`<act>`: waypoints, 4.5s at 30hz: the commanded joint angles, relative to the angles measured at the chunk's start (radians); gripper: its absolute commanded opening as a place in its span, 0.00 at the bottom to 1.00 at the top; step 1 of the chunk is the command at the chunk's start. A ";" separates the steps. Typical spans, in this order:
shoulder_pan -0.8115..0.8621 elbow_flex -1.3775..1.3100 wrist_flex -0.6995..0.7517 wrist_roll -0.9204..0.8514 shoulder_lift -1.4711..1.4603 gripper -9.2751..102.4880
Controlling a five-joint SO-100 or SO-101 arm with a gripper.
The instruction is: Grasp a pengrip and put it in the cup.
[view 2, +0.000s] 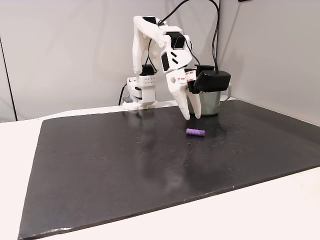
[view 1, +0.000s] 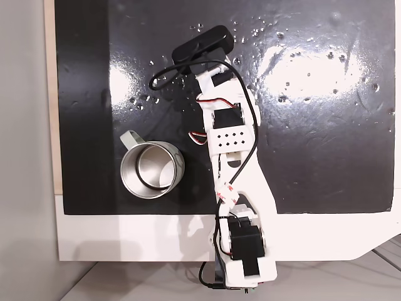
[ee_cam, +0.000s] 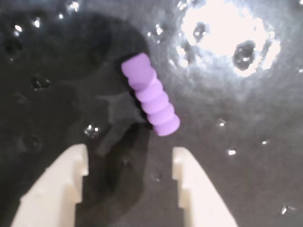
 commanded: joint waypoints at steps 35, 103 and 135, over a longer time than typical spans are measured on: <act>0.060 -0.370 0.063 -0.170 -0.413 0.25; -0.692 -0.310 0.779 1.023 0.548 0.09; -0.716 -0.285 0.762 1.058 0.526 0.34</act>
